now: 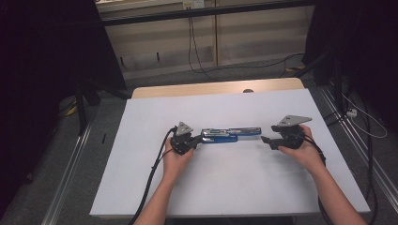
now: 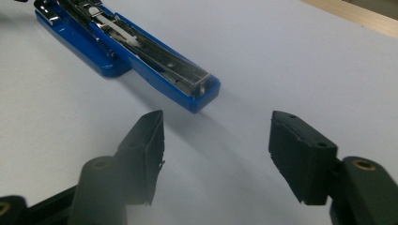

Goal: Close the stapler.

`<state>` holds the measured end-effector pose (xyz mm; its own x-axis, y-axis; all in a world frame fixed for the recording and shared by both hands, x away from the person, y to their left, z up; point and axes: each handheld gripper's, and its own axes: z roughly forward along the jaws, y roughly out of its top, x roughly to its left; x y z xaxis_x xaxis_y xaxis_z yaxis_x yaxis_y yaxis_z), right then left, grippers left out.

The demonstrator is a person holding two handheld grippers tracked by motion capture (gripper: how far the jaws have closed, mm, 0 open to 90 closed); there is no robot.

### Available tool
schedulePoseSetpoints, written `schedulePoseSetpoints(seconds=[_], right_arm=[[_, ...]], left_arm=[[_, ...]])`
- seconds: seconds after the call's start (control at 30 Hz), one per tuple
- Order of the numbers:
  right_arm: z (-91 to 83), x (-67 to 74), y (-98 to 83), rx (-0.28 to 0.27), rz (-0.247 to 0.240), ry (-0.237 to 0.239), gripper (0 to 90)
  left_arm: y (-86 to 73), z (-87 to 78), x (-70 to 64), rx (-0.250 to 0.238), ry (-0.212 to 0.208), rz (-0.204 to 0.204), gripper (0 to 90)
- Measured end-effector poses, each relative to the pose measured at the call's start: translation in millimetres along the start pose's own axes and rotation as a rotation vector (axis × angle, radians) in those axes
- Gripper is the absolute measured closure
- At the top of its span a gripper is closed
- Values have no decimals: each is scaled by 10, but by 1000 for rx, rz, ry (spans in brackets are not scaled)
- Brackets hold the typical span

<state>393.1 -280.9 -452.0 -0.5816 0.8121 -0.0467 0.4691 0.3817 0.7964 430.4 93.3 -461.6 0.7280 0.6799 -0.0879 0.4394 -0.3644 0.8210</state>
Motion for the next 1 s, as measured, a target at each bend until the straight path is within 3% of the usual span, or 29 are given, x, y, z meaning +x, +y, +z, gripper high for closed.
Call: schedulePoseSetpoints(seconds=[0.3, 0.5, 0.7, 1.0], right_arm=[[-3, -6, 16, 30, -6, -17, 668], [30, 11, 6, 60, -14, -3, 825], [92, 46, 26, 83, -22, 8, 897], [129, 60, 48, 84, -31, 6, 900]], left_arm=[[20, 36, -20, -2, -9, 2, 900], [22, 40, -24, -6, -9, 0, 900], [21, 50, -21, -15, -6, -1, 900], [24, 62, -24, -16, -7, -1, 900]])
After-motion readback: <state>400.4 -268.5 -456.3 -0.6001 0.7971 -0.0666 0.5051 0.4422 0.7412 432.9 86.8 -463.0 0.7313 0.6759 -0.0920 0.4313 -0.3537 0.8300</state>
